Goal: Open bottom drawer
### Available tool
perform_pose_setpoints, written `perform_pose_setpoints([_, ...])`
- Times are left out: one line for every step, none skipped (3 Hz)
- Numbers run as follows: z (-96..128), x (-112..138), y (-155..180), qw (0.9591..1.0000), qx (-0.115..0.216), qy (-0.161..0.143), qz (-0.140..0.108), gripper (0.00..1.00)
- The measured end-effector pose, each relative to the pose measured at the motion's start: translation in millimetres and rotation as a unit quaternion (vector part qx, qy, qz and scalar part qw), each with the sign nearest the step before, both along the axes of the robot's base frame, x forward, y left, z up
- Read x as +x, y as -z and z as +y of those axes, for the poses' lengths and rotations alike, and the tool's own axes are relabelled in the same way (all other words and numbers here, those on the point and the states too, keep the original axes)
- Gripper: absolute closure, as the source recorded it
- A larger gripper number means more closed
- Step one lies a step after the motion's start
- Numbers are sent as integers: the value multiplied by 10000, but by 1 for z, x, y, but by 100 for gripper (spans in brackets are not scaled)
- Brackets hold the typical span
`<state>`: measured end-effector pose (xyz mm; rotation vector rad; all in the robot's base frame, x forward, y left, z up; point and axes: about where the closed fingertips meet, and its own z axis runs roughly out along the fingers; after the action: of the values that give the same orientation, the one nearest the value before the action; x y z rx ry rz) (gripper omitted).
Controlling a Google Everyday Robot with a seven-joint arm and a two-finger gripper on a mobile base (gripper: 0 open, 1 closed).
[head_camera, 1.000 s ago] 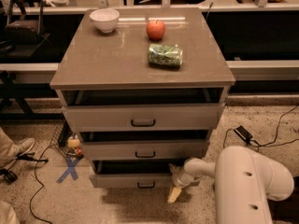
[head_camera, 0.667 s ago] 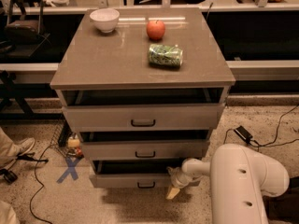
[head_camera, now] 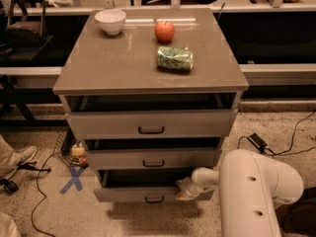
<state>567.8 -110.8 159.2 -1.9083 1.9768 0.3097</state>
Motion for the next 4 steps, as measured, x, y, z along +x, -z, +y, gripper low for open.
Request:
perform_pose_setpoints([0, 0, -1, 10000, 0, 0, 0, 90])
perform_pose_setpoints([0, -1, -3, 10000, 3, 5, 2, 100])
perform_pose_setpoints([0, -1, -3, 10000, 3, 6, 2, 100])
perform_pose_setpoints([-11, -33, 3, 9996, 176, 194, 76, 100])
